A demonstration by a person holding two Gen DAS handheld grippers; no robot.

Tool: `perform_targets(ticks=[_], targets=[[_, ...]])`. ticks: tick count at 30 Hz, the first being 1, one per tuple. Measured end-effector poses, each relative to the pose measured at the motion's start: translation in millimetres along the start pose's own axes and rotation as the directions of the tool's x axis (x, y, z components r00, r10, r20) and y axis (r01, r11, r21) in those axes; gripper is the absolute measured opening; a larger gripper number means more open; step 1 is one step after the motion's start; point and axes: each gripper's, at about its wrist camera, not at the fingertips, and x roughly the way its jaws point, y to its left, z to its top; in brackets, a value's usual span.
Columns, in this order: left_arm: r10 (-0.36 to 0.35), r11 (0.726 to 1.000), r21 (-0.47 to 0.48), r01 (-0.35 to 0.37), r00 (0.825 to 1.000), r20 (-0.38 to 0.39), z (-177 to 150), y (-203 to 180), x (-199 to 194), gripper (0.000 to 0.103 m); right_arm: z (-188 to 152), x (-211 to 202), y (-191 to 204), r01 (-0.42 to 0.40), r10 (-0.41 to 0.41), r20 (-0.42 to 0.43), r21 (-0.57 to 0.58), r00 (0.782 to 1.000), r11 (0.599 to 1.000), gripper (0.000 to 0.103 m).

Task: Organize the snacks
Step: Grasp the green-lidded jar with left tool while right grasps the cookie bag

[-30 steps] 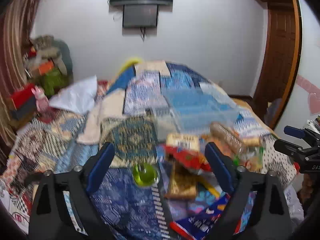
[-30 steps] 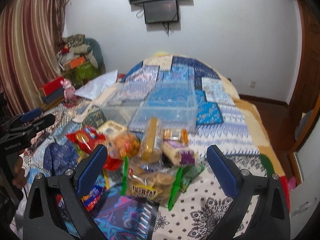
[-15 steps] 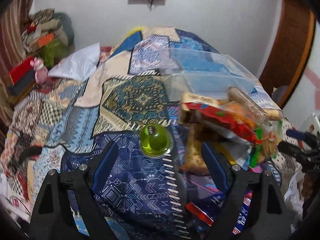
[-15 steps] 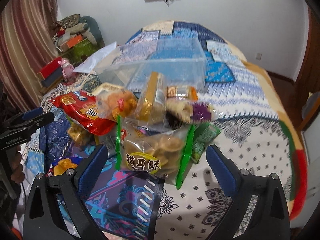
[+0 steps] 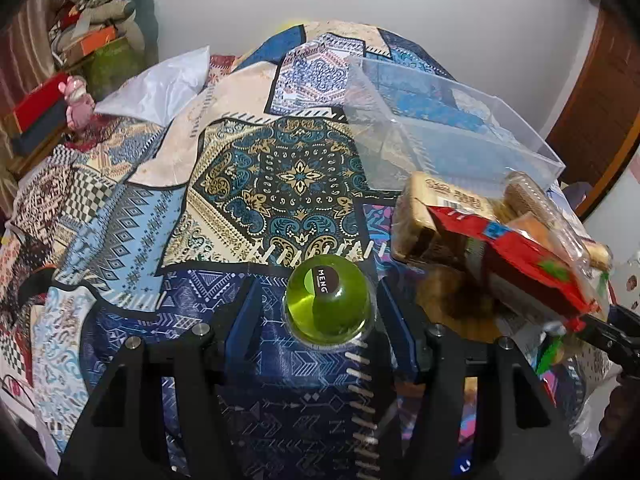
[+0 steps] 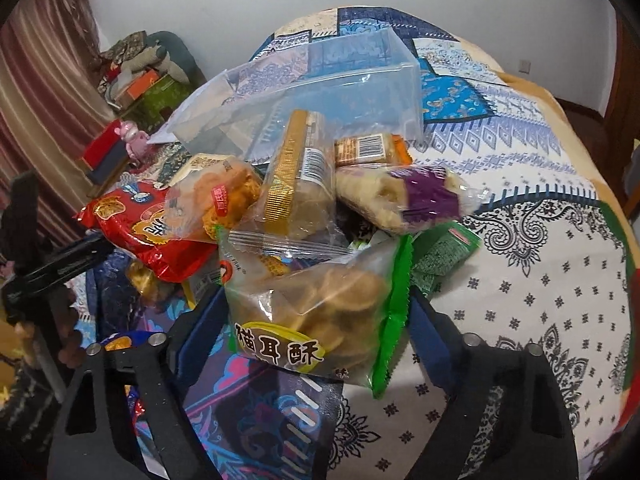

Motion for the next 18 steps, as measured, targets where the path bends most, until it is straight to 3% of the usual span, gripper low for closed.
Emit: perform_targets(ticks=[3, 10, 18], targets=[[-0.019, 1.000, -0.012, 0.019, 1.000, -0.024, 0, 0, 9, 0.046, -1, -1, 0, -0.015, 0.015, -0.001, 0.007, 1.000, 1.000, 0.075], [-0.008, 1.000, -0.009, 0.008, 1.000, -0.018, -4, -2, 8, 0.045, -1, -5, 0, -0.029, 0.029, -0.006, 0.004, 1.000, 1.000, 0.063], [0.005, 1.000, -0.018, -0.005, 1.000, -0.012, -7, 2, -10, 0.045, -3, -12, 3, -0.030, 0.029, -0.007, -0.003, 1.000, 1.000, 0.059]])
